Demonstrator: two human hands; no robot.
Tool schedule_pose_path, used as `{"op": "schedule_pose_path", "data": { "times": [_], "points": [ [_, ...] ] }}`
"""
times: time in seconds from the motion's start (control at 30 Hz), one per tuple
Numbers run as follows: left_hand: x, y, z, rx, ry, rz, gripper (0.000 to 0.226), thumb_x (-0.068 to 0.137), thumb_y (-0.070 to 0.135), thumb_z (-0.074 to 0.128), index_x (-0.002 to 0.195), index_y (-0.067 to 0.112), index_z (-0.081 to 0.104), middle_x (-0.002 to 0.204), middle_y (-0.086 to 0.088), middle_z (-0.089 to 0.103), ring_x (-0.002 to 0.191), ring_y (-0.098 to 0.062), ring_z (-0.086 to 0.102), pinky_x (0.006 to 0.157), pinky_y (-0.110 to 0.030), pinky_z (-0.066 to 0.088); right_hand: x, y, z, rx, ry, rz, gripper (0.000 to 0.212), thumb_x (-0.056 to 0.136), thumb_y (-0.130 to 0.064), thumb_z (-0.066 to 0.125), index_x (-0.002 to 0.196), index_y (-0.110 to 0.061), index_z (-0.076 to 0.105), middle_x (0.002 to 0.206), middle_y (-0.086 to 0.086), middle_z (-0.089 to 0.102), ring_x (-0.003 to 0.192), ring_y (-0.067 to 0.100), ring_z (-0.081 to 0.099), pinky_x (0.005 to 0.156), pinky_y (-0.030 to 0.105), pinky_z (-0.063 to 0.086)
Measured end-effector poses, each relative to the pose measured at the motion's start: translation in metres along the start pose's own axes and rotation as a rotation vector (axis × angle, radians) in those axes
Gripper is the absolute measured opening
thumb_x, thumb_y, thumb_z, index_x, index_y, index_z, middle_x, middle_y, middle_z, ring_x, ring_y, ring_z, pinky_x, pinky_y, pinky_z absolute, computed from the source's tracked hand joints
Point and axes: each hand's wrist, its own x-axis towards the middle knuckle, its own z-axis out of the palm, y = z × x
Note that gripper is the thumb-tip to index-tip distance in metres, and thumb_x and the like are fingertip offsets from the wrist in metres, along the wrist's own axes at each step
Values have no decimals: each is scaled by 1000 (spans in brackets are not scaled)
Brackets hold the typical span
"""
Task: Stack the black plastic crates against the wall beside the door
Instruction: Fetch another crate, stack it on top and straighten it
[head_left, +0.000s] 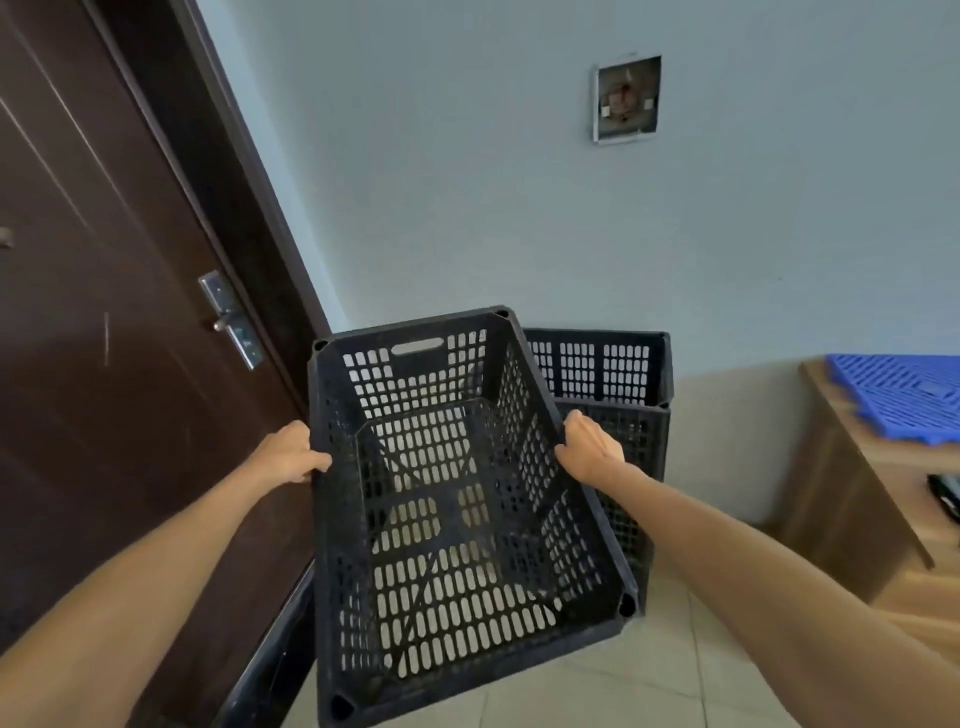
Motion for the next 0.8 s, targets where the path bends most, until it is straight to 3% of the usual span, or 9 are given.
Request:
{"op": "schedule_pose_path", "data": {
  "times": [0.1,0.2,0.33,0.47,0.63,0.7,0.8],
  "points": [
    [57,16,-41,-55,57,45,25,82,12,69,82,11,44,85,-5,50,74,-17,54,55,-27,48,62,-39,-26,10,64,-47,25,90,-19,53,110,-7,45,107,11,56,83,27,54,65,34,42],
    [116,36,-68,-106,51,80,23,82,9,67,87,9,45,82,-7,52,76,-21,56,66,-34,51,119,-66,-48,15,122,-36,30,87,-20,56,110,-2,48,102,14,60,84,30,59,63,35,44],
    [192,79,-87,-135,37,195,10,80,8,64,81,5,55,81,-12,63,70,-22,62,60,-28,52,181,-77,-71,49,247,14,18,89,-19,51,97,-4,45,92,15,59,65,22,50,51,31,37],
    [260,142,-94,-166,-32,302,3,78,6,59,81,6,62,83,-14,69,72,-23,66,60,-27,54,232,-61,-101,5,333,65,22,94,-26,45,98,-4,41,90,13,53,74,28,51,56,32,35],
    [332,211,-73,-136,-153,373,15,81,6,60,94,-1,64,95,-19,73,89,-29,71,83,-37,59,280,-26,-131,-65,369,120,26,97,-27,44,86,-4,42,70,8,51,59,23,47,46,27,27],
    [354,233,-61,-136,-190,391,24,81,5,59,103,-5,63,98,-20,73,94,-30,71,88,-40,58,294,-14,-137,-95,379,159,26,96,-28,44,86,-4,41,73,10,51,66,26,49,52,29,32],
    [381,264,-47,-140,-215,421,12,82,4,60,93,-2,61,97,-20,71,90,-30,70,88,-39,57,309,0,-144,-82,400,234,24,96,-26,45,92,-3,40,83,13,51,70,27,48,50,31,29]
  ]
}}
